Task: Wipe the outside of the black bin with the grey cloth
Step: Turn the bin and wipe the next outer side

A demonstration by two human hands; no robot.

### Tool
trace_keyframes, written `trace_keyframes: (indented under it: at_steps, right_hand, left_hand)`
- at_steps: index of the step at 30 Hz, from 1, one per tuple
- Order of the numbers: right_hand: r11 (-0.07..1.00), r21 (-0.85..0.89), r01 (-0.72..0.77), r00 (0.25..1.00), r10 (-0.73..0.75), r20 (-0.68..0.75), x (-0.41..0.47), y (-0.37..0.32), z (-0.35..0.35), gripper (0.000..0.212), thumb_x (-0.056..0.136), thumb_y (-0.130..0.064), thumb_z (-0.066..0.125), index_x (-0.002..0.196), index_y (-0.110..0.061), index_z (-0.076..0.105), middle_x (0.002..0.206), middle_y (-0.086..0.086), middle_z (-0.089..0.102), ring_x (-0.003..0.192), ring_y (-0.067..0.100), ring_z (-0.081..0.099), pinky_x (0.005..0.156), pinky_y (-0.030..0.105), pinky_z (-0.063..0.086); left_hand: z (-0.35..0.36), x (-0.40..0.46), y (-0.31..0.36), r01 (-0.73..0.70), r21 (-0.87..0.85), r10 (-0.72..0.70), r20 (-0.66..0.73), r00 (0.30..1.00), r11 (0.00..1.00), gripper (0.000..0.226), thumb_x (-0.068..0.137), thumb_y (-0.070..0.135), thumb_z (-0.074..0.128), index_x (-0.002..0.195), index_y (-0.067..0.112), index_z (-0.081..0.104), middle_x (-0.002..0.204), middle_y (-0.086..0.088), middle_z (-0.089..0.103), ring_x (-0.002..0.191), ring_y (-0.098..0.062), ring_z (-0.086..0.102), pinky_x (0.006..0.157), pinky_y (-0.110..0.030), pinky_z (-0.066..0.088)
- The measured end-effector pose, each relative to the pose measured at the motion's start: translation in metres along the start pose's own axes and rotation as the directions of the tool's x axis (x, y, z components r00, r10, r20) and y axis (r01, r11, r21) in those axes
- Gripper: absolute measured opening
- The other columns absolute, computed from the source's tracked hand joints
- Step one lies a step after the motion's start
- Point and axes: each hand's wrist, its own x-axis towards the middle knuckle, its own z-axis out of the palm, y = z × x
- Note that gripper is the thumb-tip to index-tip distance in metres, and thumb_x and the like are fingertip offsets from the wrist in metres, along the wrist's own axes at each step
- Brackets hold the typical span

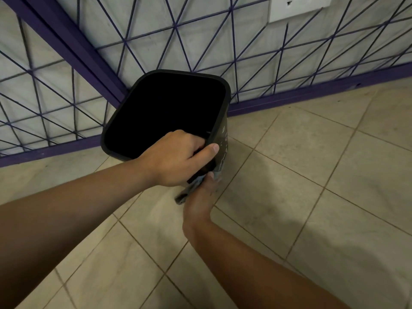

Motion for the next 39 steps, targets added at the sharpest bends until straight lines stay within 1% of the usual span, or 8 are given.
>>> trace_keyframes:
  at_steps: [4, 7, 14, 19, 23, 28, 32, 39]
  right_hand:
    - [0.993, -0.083, -0.086, 0.991, 0.077, -0.105, 0.037, 0.000, -0.012, 0.089, 0.086, -0.069, 0.031, 0.161, -0.022, 0.038, 0.163, 0.008, 0.045, 0.151, 0.029, 0.041, 0.126, 0.052, 0.033]
    - [0.974, -0.148, -0.171, 0.979, 0.152, -0.136, 0.026, -0.028, -0.019, 0.055, 0.111, -0.045, 0.031, 0.149, -0.013, 0.054, 0.136, 0.008, 0.064, 0.127, 0.027, 0.058, 0.115, 0.043, 0.045]
    - [0.949, 0.076, -0.305, 0.936, 0.314, -0.162, -0.028, -0.052, -0.007, 0.049, 0.113, -0.041, 0.034, 0.128, -0.005, 0.064, 0.083, 0.002, 0.055, 0.079, 0.019, 0.054, 0.082, 0.036, 0.042]
    - [0.910, 0.270, -0.315, 0.933, 0.349, -0.085, -0.010, -0.067, 0.027, 0.055, 0.110, -0.052, 0.030, 0.156, -0.025, 0.041, 0.154, 0.007, 0.055, 0.135, 0.030, 0.059, 0.106, 0.044, 0.053]
    - [0.910, 0.260, -0.323, 0.938, 0.345, -0.039, 0.011, -0.073, 0.011, 0.058, 0.114, -0.042, 0.019, 0.145, -0.012, 0.058, 0.145, 0.018, 0.063, 0.117, 0.034, 0.065, 0.084, 0.043, 0.058]
    - [0.892, 0.303, -0.335, 0.940, 0.336, 0.053, 0.005, -0.070, 0.006, 0.050, 0.114, -0.028, 0.026, 0.150, -0.004, 0.052, 0.143, 0.019, 0.062, 0.123, 0.035, 0.059, 0.090, 0.043, 0.053]
    - [0.903, 0.308, -0.300, 0.954, 0.290, 0.079, 0.001, -0.072, 0.018, 0.050, 0.113, -0.034, 0.027, 0.149, -0.011, 0.054, 0.147, 0.019, 0.062, 0.136, 0.037, 0.059, 0.118, 0.051, 0.045]
    - [0.926, 0.242, -0.289, 0.953, 0.302, -0.018, 0.011, -0.067, 0.008, 0.047, 0.115, -0.029, 0.028, 0.150, -0.010, 0.053, 0.144, 0.017, 0.063, 0.130, 0.033, 0.062, 0.101, 0.046, 0.056]
  left_hand:
    - [0.001, -0.001, 0.002, 0.018, -0.006, -0.018, -0.027, 0.999, 1.000, 0.057, 0.100, 0.047, 0.045, 0.053, 0.016, 0.042, 0.046, 0.002, 0.038, 0.042, -0.016, 0.041, 0.048, -0.040, 0.037]
    - [0.002, 0.001, 0.003, 0.052, -0.029, -0.053, -0.048, 0.997, 0.998, 0.060, 0.098, 0.051, 0.044, 0.053, 0.012, 0.042, 0.047, -0.002, 0.038, 0.043, -0.020, 0.042, 0.049, -0.041, 0.038]
    - [0.002, 0.002, 0.003, 0.083, -0.098, -0.089, -0.054, 0.995, 0.992, 0.064, 0.096, 0.055, 0.048, 0.052, 0.009, 0.042, 0.046, 0.000, 0.038, 0.044, -0.017, 0.043, 0.051, -0.035, 0.036]
    - [0.003, 0.004, 0.005, 0.079, -0.076, -0.086, -0.082, 0.993, 0.994, 0.061, 0.098, 0.049, 0.050, 0.053, 0.008, 0.049, 0.044, 0.003, 0.044, 0.042, -0.010, 0.044, 0.051, -0.030, 0.035]
    - [0.003, 0.003, 0.008, 0.069, -0.062, -0.073, -0.057, 0.996, 0.996, 0.059, 0.098, 0.044, 0.051, 0.051, 0.011, 0.042, 0.045, 0.002, 0.039, 0.043, -0.014, 0.042, 0.049, -0.032, 0.034]
    - [0.002, 0.003, 0.008, 0.077, -0.063, -0.080, -0.046, 0.996, 0.995, 0.056, 0.098, 0.042, 0.051, 0.050, 0.016, 0.040, 0.045, 0.003, 0.039, 0.043, -0.013, 0.041, 0.048, -0.032, 0.034]
    - [0.000, 0.008, 0.004, 0.088, -0.081, -0.092, -0.044, 0.995, 0.993, 0.056, 0.098, 0.042, 0.051, 0.050, 0.015, 0.043, 0.045, 0.003, 0.041, 0.044, -0.012, 0.043, 0.049, -0.031, 0.036]
    - [-0.001, 0.011, 0.001, 0.093, -0.139, -0.095, -0.009, 0.995, 0.986, 0.058, 0.098, 0.045, 0.052, 0.059, 0.001, 0.048, 0.051, -0.006, 0.043, 0.048, -0.023, 0.045, 0.051, -0.042, 0.040]
